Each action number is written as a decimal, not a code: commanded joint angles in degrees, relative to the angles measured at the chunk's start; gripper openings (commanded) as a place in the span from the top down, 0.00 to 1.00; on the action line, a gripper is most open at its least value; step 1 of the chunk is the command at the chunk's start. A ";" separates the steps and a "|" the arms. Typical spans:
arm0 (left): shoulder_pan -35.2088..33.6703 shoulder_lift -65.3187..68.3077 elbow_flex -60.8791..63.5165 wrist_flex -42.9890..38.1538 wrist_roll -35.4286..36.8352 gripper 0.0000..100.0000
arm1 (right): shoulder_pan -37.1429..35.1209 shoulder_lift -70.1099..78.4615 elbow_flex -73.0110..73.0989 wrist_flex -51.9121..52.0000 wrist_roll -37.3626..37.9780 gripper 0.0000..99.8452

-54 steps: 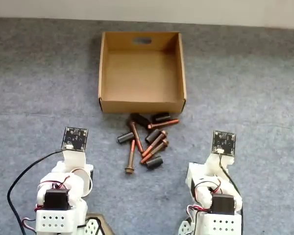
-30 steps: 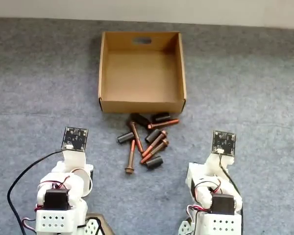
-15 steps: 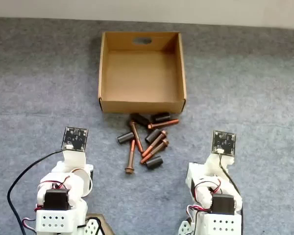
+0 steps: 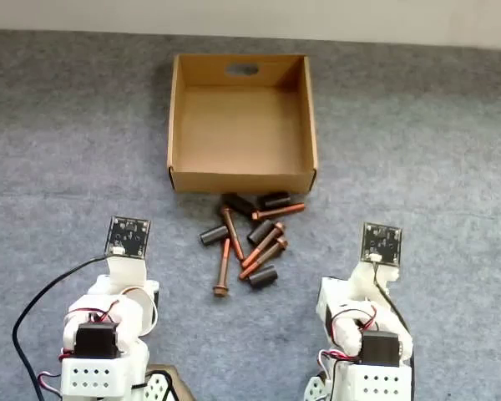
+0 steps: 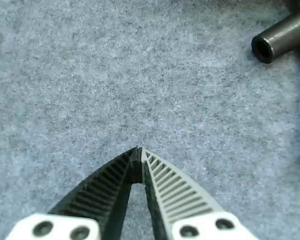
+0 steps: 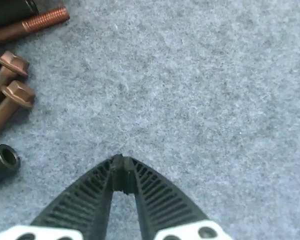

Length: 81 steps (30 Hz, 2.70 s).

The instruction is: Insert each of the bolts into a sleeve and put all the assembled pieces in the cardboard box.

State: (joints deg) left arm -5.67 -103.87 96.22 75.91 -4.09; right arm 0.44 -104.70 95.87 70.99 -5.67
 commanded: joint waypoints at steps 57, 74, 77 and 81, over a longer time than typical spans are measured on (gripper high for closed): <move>0.13 -0.48 0.92 0.09 0.35 0.99 | -1.80 12.35 -54.02 -14.73 20.66 0.74; -2.77 -0.40 0.92 -0.70 0.00 0.99 | -23.08 66.42 -66.95 27.12 34.37 0.86; -4.44 -0.40 0.92 -0.70 0.00 0.99 | -29.14 69.67 -61.05 21.67 32.09 0.89; -4.53 -0.40 0.92 -0.70 0.00 0.99 | -33.89 74.15 -56.57 13.23 29.36 0.83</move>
State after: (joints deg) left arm -9.89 -103.87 96.22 75.74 -4.09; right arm -29.71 -33.14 37.41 89.01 25.54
